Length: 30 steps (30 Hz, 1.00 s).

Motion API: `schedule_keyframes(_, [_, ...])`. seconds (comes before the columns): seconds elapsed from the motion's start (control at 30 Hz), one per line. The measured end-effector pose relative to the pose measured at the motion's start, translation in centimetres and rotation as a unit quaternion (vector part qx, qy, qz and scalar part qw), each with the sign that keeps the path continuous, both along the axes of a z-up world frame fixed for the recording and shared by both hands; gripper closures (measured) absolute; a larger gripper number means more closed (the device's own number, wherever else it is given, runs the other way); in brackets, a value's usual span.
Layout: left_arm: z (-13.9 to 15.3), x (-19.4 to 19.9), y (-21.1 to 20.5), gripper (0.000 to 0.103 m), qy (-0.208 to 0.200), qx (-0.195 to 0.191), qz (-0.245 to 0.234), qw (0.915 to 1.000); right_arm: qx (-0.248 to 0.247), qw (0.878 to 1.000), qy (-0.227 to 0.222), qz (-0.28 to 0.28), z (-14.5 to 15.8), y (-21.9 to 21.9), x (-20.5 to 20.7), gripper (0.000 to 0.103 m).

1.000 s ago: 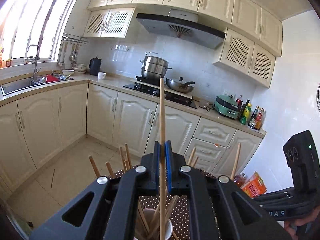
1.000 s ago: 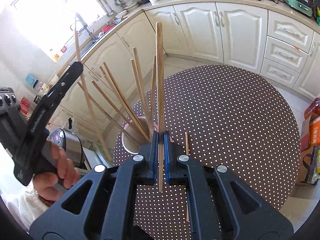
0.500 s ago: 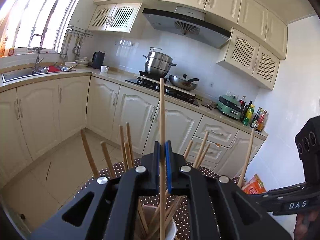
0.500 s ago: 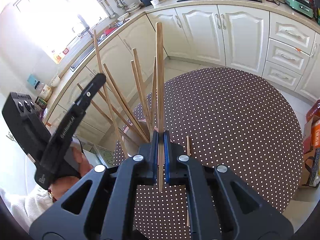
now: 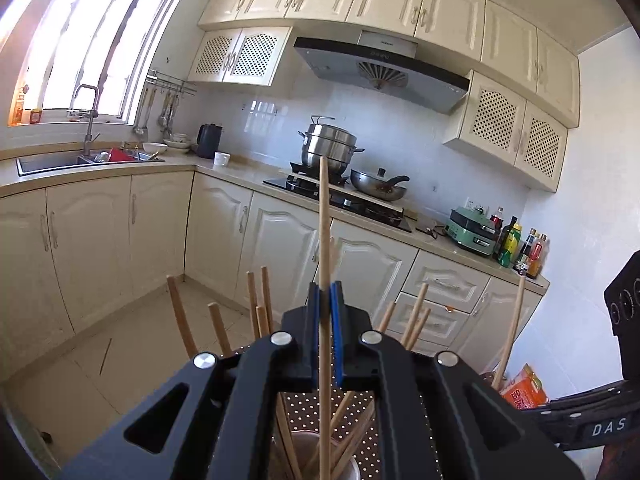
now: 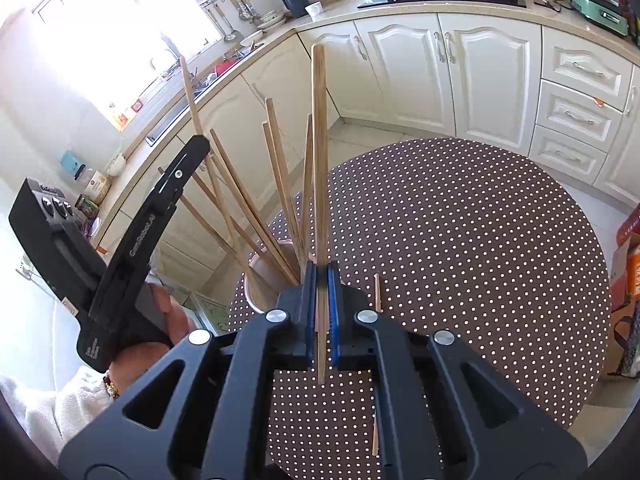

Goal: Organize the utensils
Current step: 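Lift both held chopsticks upright and lower them into the pink cup, then open both tools and release the chopsticks into the pink cup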

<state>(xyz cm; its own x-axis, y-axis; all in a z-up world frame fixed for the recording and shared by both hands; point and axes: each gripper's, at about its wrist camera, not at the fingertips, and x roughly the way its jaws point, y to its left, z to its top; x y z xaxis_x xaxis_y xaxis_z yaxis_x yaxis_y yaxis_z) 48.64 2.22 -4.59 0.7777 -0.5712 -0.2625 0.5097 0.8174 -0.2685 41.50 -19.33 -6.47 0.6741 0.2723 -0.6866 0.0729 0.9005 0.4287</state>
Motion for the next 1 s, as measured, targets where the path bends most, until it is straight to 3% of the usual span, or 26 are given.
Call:
schedule_keyframes(0.3, [-1.8, -0.5, -1.1, 0.097, -0.002, 0.024, 0.005, 0.9997, 0.005, 1.000, -0.008, 0.000, -0.7, 0.3, 0.0, 0.097])
schedule_keyframes(0.77, [-3.1, -2.3, 0.6, 0.097, 0.041, 0.063, -0.009, 0.9972, -0.014, 0.998, -0.054, 0.007, 2.4, 0.9, 0.2, 0.097])
schedule_keyframes(0.83, [-3.1, -2.5, 0.8, 0.093, 0.047, 0.067, -0.013, 0.9966, -0.018, 0.998, -0.061, 0.012, 3.0, 1.2, 0.2, 0.097])
schedule_keyframes(0.87, [-3.1, -2.6, 0.9, 0.081, 0.051, 0.070, -0.015, 0.9962, -0.021, 0.998, -0.065, 0.014, 3.4, 1.4, 0.2, 0.097])
schedule_keyframes(0.9, [-3.1, -2.7, 1.1, 0.077, 0.055, 0.072, -0.015, 0.9958, -0.023, 0.997, -0.069, 0.016, 3.7, 1.7, 0.2, 0.097])
schedule_keyframes(1.0, [-2.8, -2.9, 1.7, 0.077, 0.069, 0.074, -0.019, 0.9947, -0.028, 0.996, -0.080, 0.023, 4.9, 2.2, 0.4, 0.097])
